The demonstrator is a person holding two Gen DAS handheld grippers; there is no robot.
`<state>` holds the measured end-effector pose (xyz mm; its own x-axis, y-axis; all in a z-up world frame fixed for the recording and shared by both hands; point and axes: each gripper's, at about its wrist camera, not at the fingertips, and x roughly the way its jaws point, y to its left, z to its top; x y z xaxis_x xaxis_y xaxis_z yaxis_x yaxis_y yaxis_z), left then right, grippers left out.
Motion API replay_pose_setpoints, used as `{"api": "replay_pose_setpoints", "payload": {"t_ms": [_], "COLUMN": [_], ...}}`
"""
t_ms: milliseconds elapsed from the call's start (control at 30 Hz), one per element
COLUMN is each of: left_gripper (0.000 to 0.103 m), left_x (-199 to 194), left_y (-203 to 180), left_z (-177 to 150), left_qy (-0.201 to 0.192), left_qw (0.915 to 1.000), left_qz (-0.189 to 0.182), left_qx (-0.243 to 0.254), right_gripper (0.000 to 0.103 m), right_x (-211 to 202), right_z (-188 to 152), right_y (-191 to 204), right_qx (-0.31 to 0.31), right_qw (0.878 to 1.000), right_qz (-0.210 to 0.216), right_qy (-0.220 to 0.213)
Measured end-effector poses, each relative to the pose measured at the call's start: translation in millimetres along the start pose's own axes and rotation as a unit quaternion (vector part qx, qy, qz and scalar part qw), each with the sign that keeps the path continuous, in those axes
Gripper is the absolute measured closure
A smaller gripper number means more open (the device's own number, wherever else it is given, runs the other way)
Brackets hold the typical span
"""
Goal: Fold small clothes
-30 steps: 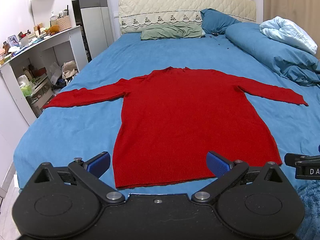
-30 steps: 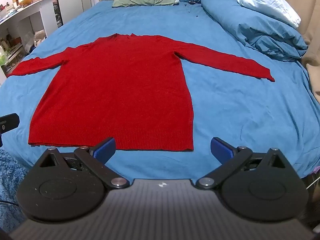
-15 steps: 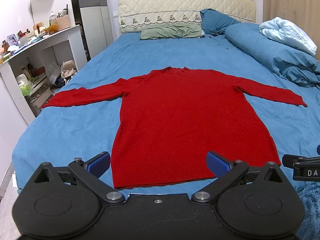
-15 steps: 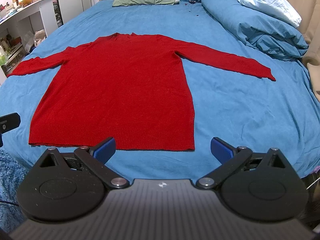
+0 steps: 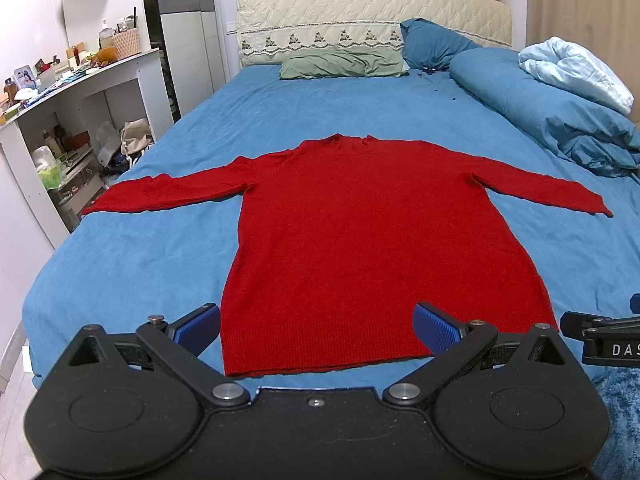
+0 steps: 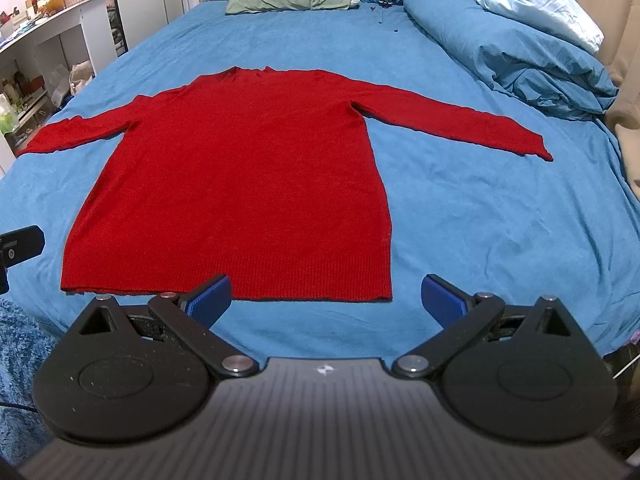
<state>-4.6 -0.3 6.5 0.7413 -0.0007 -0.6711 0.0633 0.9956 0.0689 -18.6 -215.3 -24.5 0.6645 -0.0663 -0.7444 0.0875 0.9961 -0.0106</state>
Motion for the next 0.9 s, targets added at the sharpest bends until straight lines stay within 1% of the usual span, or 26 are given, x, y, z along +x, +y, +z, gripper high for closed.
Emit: {"api": "replay_pose_setpoints", "payload": {"t_ms": [900], "left_gripper": [0.0], "left_x": [-2.1], "left_y": [-0.7], "left_z": [0.6], "left_qy": [0.001], "left_qw": [1.0], "left_qz": [-0.001], "left_qx": [-0.005], "right_gripper": [0.0], "right_x": [-3.8], "right_z": [2.1], "right_y": [0.1], "right_qx": [0.001], "right_qw": [1.0], "right_qz": [0.005], "right_qy": [0.0]}}
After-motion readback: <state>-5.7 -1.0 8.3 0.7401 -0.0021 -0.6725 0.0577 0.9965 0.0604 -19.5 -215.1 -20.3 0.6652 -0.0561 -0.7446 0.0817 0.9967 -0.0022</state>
